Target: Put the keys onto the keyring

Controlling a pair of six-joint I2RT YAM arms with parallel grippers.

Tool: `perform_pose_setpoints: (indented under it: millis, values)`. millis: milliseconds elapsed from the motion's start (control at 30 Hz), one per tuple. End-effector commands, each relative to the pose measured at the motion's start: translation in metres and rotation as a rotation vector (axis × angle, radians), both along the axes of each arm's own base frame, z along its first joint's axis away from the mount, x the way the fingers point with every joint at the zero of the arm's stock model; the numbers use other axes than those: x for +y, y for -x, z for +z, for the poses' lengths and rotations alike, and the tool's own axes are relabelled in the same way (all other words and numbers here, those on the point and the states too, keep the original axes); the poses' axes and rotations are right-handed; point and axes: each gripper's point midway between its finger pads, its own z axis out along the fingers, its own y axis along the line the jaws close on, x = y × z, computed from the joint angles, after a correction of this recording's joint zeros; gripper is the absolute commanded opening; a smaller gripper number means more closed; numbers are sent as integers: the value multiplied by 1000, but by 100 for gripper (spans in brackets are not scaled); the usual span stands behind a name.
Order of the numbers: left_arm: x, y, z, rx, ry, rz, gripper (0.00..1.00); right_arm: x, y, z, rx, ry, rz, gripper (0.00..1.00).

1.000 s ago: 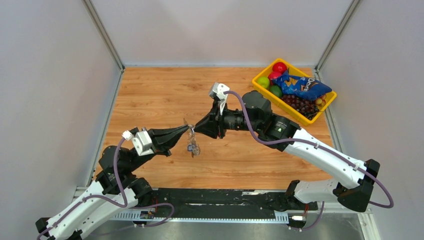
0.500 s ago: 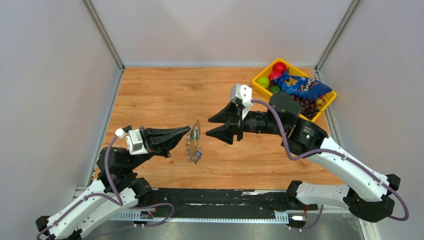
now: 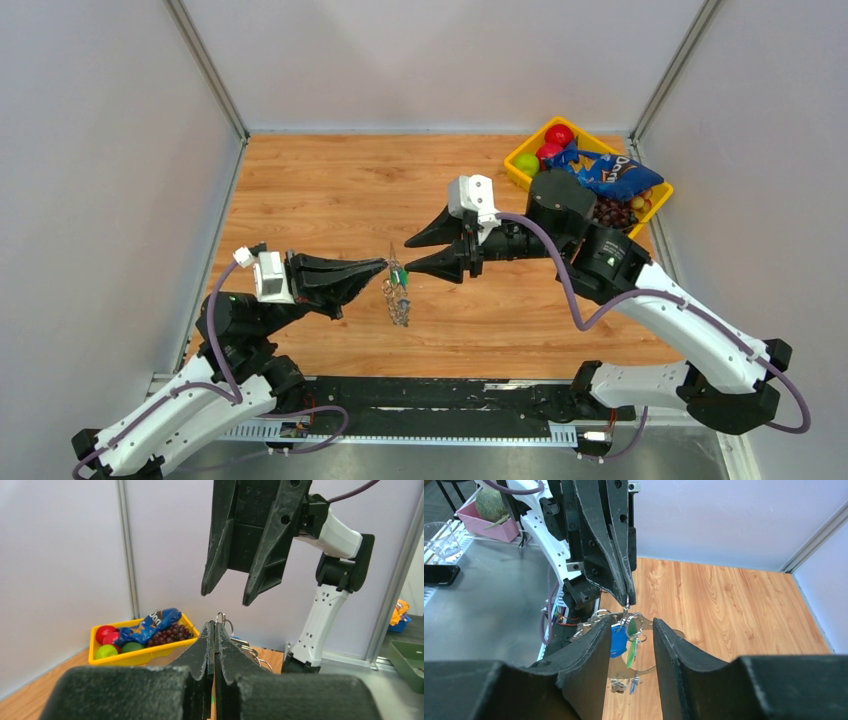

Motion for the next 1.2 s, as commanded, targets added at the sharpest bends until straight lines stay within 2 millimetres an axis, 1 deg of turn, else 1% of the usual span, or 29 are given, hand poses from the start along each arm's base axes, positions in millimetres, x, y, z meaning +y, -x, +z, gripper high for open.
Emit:
perform_pose_setpoints:
  millis: [0,100,300,467,733,833,1167]
  values:
    - [17,23,43,-66,130,-49,0,2,5,17,-79,-32,47,40]
    - [19,25,45,-67,142,-59,0,6,6,16,-75,-28,54,40]
    - [19,26,46,-70,152,-63,0,14,14,12,-53,-17,93,36]
    - [19,25,46,-71,153,-61,0,18,22,13,-47,-20,113,33]
    - [19,25,46,-73,153,-60,0,8,21,26,-72,-50,66,32]
    - [20,26,46,-75,154,-58,0,10,21,29,-63,-55,65,33]
    - [21,26,47,-80,163,-57,0,23,19,20,-31,-32,83,30]
